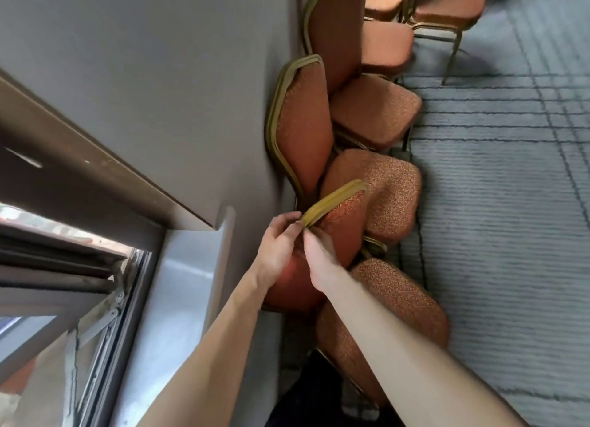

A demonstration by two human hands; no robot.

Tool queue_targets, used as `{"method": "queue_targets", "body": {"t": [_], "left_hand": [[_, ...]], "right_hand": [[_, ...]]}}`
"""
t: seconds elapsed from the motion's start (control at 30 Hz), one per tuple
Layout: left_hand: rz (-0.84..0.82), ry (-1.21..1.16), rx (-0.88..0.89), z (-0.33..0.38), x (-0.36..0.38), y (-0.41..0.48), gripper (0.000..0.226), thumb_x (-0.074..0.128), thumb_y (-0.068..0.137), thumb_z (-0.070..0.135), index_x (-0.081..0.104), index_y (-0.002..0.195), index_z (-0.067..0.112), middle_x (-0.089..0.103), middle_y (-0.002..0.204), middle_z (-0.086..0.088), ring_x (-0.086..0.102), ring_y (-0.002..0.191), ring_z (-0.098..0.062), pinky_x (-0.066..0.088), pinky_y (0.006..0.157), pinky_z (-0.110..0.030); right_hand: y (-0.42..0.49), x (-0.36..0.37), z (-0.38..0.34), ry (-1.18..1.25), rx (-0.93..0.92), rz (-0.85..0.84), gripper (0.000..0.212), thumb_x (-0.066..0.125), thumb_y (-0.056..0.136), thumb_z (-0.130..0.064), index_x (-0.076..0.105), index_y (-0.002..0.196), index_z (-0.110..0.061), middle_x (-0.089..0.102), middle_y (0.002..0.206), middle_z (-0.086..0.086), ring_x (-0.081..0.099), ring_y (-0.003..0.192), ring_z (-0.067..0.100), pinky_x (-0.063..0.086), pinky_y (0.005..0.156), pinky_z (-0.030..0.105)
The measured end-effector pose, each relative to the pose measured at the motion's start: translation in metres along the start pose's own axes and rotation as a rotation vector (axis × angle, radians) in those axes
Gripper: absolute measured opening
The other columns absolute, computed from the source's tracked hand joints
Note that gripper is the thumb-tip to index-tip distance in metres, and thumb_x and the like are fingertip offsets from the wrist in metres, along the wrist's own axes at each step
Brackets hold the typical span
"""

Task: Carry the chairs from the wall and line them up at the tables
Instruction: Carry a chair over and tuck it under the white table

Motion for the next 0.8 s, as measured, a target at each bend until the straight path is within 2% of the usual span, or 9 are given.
{"method": "queue_targets", "body": {"t": [0.1,0.2,0.3,0.4,0.43,0.53,0.6,0.7,0.8], "left_hand": [[-0.081,0.001,0.001,0.007,0.016,-0.011,0.025,0.053,0.106,0.017,0.063,0.128,0.014,0.066,0.119,-0.01,0.071,0.087,-0.003,0.054,0.067,-0.014],[-0.183,0.088,0.062,0.013,0.04,-0.021,0.023,0.052,0.105,0.018,0.068,0.12,0.026,0.066,0.123,-0.006,0.067,0.112,-0.017,0.053,0.094,-0.027],[-0.254,0.202,0.161,0.022,0.07,-0.038,0.039,0.045,0.101,0.001,0.07,0.12,0.024,0.059,0.127,-0.006,0.06,0.12,-0.017,0.046,0.111,-0.036],[-0.315,0.342,0.255,0.033,0.104,-0.055,0.056,0.034,0.095,-0.014,0.072,0.12,0.019,0.052,0.128,-0.004,0.053,0.125,-0.015,0.039,0.116,-0.033],[-0.344,0.379,0.279,0.036,0.118,-0.06,0.061,0.032,0.091,-0.017,0.073,0.119,0.017,0.051,0.127,-0.004,0.051,0.124,-0.014,0.037,0.117,-0.032],[-0.413,0.451,0.347,0.039,0.153,-0.072,0.068,0.03,0.084,-0.023,0.076,0.115,0.016,0.048,0.123,-0.004,0.05,0.12,-0.015,0.037,0.115,-0.032],[-0.445,0.508,0.407,0.04,0.174,-0.081,0.071,0.031,0.082,-0.023,0.078,0.113,0.021,0.047,0.123,-0.002,0.049,0.122,-0.018,0.036,0.116,-0.035],[-0.511,0.615,0.452,0.043,0.206,-0.105,0.075,0.032,0.079,-0.022,0.077,0.111,0.028,0.048,0.131,0.007,0.04,0.129,-0.014,0.026,0.12,-0.029],[-0.636,0.766,0.567,0.045,0.239,-0.135,0.074,0.034,0.078,-0.019,0.077,0.112,0.031,0.042,0.148,0.016,0.028,0.13,-0.008,0.014,0.111,-0.014]], "right_hand": [[-0.014,-0.019,-0.002,-0.01,-0.019,0.019,0.025,0.057,0.1,-0.035,0.071,0.116,-0.021,0.075,0.111,0.003,0.069,0.105,0.019,0.056,0.094,0.035],[-0.031,-0.041,0.002,0.048,-0.019,0.087,0.019,0.06,0.099,-0.04,0.066,0.107,-0.024,0.074,0.1,-0.002,0.069,0.096,0.014,0.052,0.079,0.027],[-0.052,-0.061,0.003,0.019,-0.069,0.155,0.03,0.061,0.094,-0.045,0.062,0.118,-0.028,0.071,0.107,-0.004,0.067,0.104,0.017,0.05,0.087,0.031],[-0.078,-0.089,-0.004,-0.033,-0.217,0.243,0.034,0.059,0.095,-0.035,0.057,0.126,-0.021,0.063,0.113,-0.003,0.063,0.113,0.029,0.05,0.096,0.041],[-0.088,-0.101,-0.007,-0.069,-0.264,0.266,0.028,0.058,0.099,-0.028,0.056,0.125,-0.02,0.061,0.11,-0.003,0.062,0.112,0.03,0.051,0.093,0.037],[-0.109,-0.133,-0.002,-0.122,-0.285,0.299,0.022,0.06,0.099,-0.012,0.05,0.112,-0.026,0.058,0.099,-0.01,0.063,0.097,0.015,0.045,0.068,0.004],[-0.119,-0.152,0.002,-0.15,-0.333,0.344,0.03,0.063,0.096,-0.011,0.047,0.117,-0.027,0.059,0.106,-0.006,0.061,0.101,0.014,0.043,0.07,0.001],[-0.135,-0.179,0.011,-0.101,-0.357,0.41,0.04,0.067,0.093,-0.018,0.051,0.129,-0.022,0.061,0.119,0.0,0.061,0.111,0.016,0.049,0.091,0.021],[-0.156,-0.209,0.018,-0.049,-0.392,0.496,0.049,0.069,0.089,-0.03,0.051,0.133,-0.019,0.063,0.122,0.003,0.062,0.114,0.02,0.052,0.1,0.042]]}}
Point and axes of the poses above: each hand's wrist, its own y-axis towards the middle knuckle, its own x-axis out of the palm, z = x × y, the point moved 8 cm from there along y, towards the middle knuckle
